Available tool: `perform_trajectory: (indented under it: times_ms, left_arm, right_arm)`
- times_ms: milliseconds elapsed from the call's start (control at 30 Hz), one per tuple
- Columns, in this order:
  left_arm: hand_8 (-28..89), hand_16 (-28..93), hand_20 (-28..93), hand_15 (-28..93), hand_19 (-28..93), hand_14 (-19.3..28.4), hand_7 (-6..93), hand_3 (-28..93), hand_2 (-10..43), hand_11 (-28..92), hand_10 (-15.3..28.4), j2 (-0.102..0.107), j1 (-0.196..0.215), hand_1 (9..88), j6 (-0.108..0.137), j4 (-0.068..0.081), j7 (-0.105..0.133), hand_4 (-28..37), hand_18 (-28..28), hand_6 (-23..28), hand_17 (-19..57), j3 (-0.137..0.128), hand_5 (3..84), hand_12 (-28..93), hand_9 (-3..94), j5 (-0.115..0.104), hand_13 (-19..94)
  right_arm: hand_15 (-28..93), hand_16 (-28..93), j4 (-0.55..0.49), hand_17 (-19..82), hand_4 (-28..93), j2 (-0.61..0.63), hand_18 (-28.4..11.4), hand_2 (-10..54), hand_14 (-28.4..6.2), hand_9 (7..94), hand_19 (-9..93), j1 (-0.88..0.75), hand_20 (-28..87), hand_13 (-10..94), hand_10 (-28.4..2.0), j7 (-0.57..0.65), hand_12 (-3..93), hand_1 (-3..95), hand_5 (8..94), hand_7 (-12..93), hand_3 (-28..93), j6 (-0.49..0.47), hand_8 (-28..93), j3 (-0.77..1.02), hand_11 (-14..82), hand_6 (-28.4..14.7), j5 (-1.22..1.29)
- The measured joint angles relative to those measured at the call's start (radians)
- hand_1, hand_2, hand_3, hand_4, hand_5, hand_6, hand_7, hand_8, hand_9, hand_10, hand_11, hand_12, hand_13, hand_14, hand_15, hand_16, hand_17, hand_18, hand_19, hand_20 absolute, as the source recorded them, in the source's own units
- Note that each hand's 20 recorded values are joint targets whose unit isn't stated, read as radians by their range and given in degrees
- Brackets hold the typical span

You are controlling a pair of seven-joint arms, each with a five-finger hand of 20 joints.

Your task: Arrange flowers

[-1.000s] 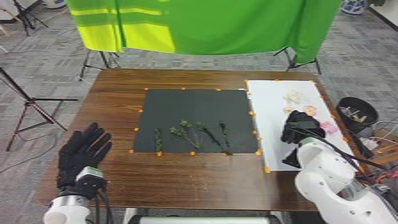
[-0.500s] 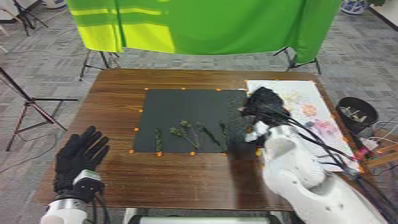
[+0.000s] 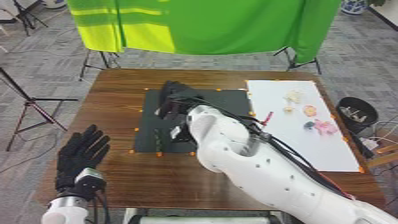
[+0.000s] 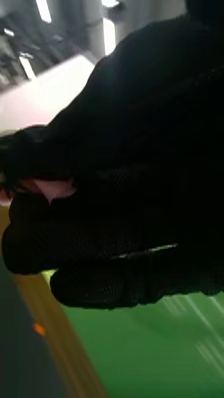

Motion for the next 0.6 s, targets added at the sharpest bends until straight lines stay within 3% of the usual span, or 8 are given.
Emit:
perform_trajectory:
  times_ms: [300,600]
  left_arm:
    - [-9,-9,9,47,40,17.3,15.8,70,17.7,32,16.1,0.032,-0.019,28.9,0.028,0.000,-0.007,-28.3,15.9,10.3,-6.9,0.004,43.1,11,34.7,0.000,26]
    - [-9,-9,9,47,40,17.3,16.1,70,17.8,32,16.2,0.037,-0.073,28.9,0.041,0.008,0.003,-28.3,15.9,10.4,-6.8,0.046,43.3,11,34.8,-0.006,26]
  right_arm:
    - [30,42,0.107,30,-28,-0.133,-20.6,-9.5,-7.9,87.8,74,-0.007,29,73,-11.0,0.004,35.2,60.2,76.9,24,73,-0.022,2,-0.062,5.5,0.4,-0.141]
    - [32,40,0.148,29,-28,-0.180,-20.7,-9.5,-8.0,84.7,74,-0.053,28,70,-9.6,-0.019,34.1,59.7,72.3,25,73,-0.058,0,-0.070,6.0,-0.7,-0.230]
